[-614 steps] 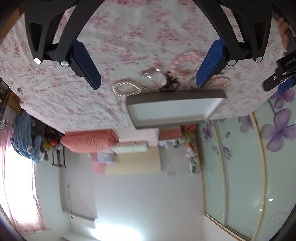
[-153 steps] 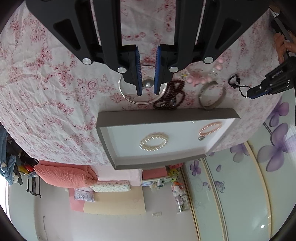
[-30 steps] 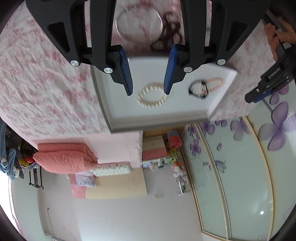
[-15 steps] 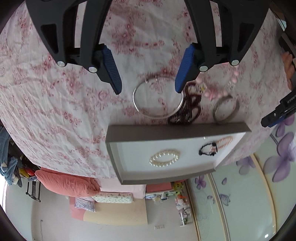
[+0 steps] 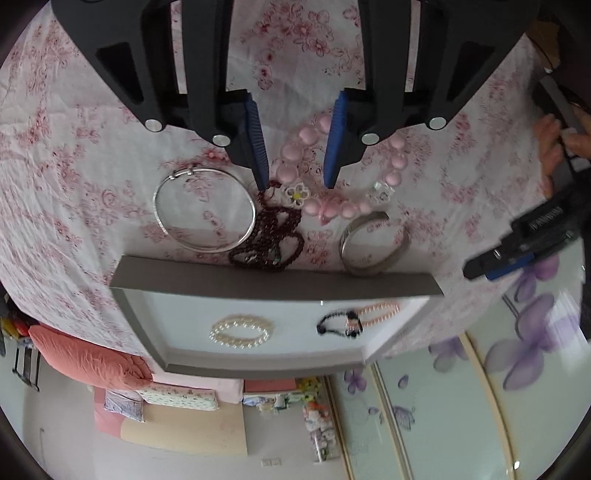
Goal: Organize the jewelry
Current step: 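Move the left tool to the silver cuff bangle while the right tool grasps the pink bead bracelet, then grasp the silver cuff bangle with the left tool while the right tool lifts the pink bracelet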
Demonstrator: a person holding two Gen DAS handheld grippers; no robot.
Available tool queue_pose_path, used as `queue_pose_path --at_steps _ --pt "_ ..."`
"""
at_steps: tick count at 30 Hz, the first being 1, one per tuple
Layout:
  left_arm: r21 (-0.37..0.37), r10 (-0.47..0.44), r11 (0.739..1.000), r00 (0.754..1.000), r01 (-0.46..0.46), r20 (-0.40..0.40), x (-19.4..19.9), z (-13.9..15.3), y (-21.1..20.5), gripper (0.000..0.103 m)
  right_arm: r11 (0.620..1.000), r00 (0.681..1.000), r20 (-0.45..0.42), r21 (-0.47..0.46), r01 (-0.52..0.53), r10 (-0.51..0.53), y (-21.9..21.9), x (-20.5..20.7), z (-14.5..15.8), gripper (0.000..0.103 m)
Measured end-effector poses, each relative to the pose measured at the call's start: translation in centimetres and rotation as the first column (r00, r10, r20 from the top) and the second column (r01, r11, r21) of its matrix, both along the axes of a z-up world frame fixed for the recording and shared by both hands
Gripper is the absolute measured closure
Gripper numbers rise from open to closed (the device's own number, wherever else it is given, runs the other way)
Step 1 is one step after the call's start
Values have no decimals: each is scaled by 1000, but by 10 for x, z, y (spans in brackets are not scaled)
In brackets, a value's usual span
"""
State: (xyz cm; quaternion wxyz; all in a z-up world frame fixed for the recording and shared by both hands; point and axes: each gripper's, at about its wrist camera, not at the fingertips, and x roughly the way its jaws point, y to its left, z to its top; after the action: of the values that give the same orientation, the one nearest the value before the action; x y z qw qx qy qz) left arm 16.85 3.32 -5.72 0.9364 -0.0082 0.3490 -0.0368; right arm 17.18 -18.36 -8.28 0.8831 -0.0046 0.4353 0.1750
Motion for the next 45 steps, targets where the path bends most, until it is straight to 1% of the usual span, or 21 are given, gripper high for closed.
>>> queue_pose_path --at_steps 1,3,5,9,14,19,21,24,25,26,27,28,31,38,42,45 --pt "-2 -7 1000 1000 7 -1 0 0 -2 39 1000 1000 10 -13 0 0 0 -2 -1 86" --pt "-1 -21 1000 1000 21 0 1 0 -6 35 1000 1000 8 -23 0 0 -4 -6 0 89" --pt "5 -49 999 999 49 -4 3 0 -15 31 999 1000 3 -29 14 -14 -11 -9 0 89" --pt "22 -117 993 993 117 -24 8 -4 -39 22 997 998 -1 -49 65 -65 -34 -16 0 89" --pt "69 -171 982 982 177 -80 21 -19 -73 17 995 996 -5 -37 88 -88 -46 -17 -1 89" --pt "104 -168 978 976 183 -139 38 -34 -93 14 996 997 -2 -30 83 -83 -47 -15 -2 89" --pt "110 -154 979 973 174 -170 46 -39 -96 14 996 997 -2 -25 82 -82 -47 -15 -2 89" --pt "134 -124 979 974 151 -191 55 -43 -98 15 996 997 -3 -21 82 -82 -48 -14 -2 89" --pt "136 -118 980 974 146 -195 57 -43 -98 19 996 997 -3 -21 82 -82 -48 -14 -2 89" --pt "122 -119 982 974 144 -194 59 -43 -97 23 996 997 -2 -21 82 -82 -47 -14 -2 89" --pt "106 -123 984 973 145 -193 61 -43 -95 32 996 997 -2 -21 81 -81 -48 -14 -2 89" --pt "92 -121 986 974 140 -191 61 -42 -93 36 996 997 -2 -20 81 -81 -48 -14 -2 89" --pt "98 -99 988 977 119 -191 58 -42 -85 36 997 997 -4 -18 79 -79 -47 -13 -2 89" --pt "96 -57 992 978 78 -202 34 -42 -47 34 999 999 -5 1 54 -54 -40 -9 -2 89" --pt "83 -42 995 978 60 -203 20 -43 -32 27 999 999 -2 -3 43 -43 -36 -8 -2 89" --pt "76 -36 996 978 53 -206 17 -43 -29 26 999 999 0 -12 45 -45 -35 -9 -2 88"
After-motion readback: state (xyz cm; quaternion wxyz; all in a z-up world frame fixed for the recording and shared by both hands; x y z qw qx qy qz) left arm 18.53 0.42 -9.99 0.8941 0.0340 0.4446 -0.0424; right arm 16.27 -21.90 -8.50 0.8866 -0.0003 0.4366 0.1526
